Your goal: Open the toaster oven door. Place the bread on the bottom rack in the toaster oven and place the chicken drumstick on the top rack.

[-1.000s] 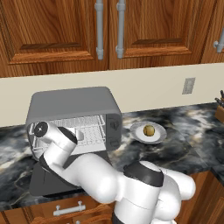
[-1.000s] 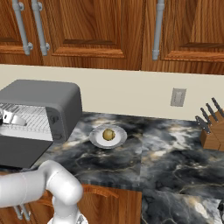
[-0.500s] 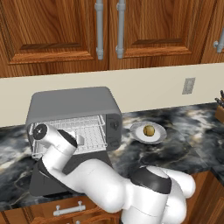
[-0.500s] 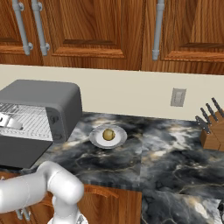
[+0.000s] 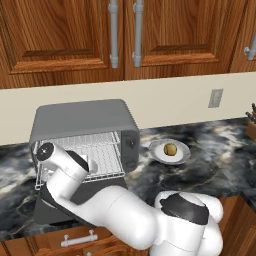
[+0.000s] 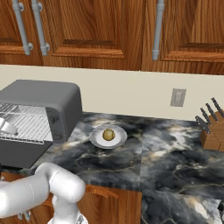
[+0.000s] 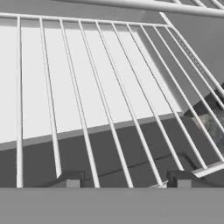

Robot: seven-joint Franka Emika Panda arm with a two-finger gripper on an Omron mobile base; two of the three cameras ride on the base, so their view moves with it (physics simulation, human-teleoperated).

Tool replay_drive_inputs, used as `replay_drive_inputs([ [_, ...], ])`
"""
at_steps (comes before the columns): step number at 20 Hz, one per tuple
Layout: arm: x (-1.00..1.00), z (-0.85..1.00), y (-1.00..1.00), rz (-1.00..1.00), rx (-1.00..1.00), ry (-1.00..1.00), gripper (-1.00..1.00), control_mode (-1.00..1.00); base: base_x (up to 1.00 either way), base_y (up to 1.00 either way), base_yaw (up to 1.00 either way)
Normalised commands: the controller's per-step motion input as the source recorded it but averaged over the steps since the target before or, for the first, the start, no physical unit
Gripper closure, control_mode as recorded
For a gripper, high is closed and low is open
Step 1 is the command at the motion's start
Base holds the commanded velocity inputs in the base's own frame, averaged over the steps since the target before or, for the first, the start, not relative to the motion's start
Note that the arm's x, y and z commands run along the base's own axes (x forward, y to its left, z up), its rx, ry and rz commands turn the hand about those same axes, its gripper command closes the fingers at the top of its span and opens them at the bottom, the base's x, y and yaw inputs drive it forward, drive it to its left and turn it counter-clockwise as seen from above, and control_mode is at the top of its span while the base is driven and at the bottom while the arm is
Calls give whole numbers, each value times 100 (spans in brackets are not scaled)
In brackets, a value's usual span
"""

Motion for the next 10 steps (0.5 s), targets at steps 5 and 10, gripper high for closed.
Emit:
replay_drive_inputs([
  [5, -71, -58, 2, 0, -2, 2, -100, -100, 0, 0, 0],
  [10, -67, -59, 1, 0, -2, 3, -100, -100, 0, 0, 0],
])
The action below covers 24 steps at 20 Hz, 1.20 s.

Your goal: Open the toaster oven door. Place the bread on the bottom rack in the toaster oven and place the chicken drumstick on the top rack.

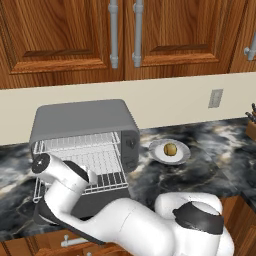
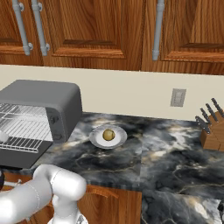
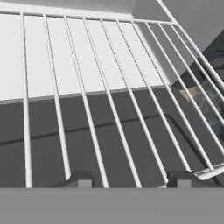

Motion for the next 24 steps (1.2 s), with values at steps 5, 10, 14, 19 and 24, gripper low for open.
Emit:
replay_drive_inputs([
  [5, -57, -59, 0, 0, -1, 9, -100, -100, 0, 0, 0],
  [10, -49, -51, 0, 0, 0, 7, -100, -100, 0, 0, 0],
  [14, -39, -30, 0, 0, 0, 5, -100, -100, 0, 0, 0],
  [19, -30, 60, -3, 0, 0, -10, -100, -100, 0, 0, 0],
  [24, -30, 68, -8, 0, 0, -7, -100, -100, 0, 0, 0],
])
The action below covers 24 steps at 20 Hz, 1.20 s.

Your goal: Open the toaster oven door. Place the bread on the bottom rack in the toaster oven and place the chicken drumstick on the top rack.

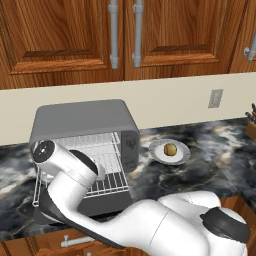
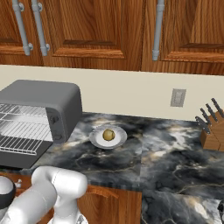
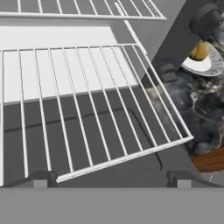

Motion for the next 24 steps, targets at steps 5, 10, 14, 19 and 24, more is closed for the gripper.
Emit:
replay_drive_inputs([
  [5, -22, 48, -32, 0, 0, 0, -100, -100, 0, 0, 0],
  [10, -20, 33, -48, 0, 0, 2, -100, -100, 0, 0, 0],
  [14, -24, 21, -52, 0, 0, 0, -100, -100, 0, 0, 0],
  [19, -26, 16, -52, 0, 0, 0, -100, -100, 0, 0, 0],
  [24, -21, 15, -57, 0, 0, 0, -100, -100, 0, 0, 0],
])
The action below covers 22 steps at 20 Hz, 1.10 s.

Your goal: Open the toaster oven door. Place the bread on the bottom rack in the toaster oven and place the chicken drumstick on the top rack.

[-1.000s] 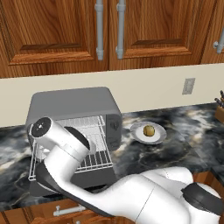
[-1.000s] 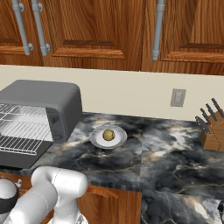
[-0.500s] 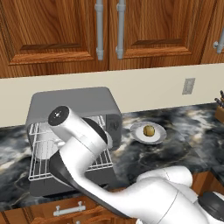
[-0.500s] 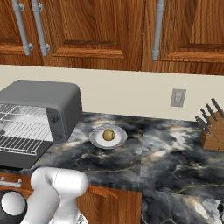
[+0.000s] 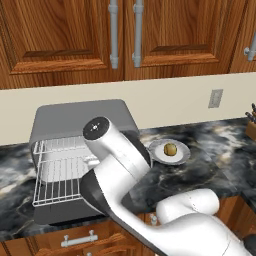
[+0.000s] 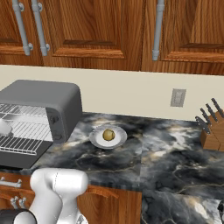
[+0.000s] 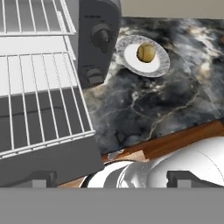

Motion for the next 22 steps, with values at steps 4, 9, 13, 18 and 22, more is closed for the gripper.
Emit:
replay_drive_inputs([
  [4, -17, 19, -58, 0, 0, -1, -100, -100, 0, 0, 0],
  [9, -19, 16, -58, 0, 0, -4, -100, -100, 0, 0, 0],
  [13, -17, 11, -63, 0, 0, -4, -100, -100, 0, 0, 0],
  [18, -18, 9, -71, 3, 5, -9, -100, -100, 0, 0, 0],
  [22, -18, 8, -76, 8, 11, -7, -100, -100, 0, 0, 0],
])
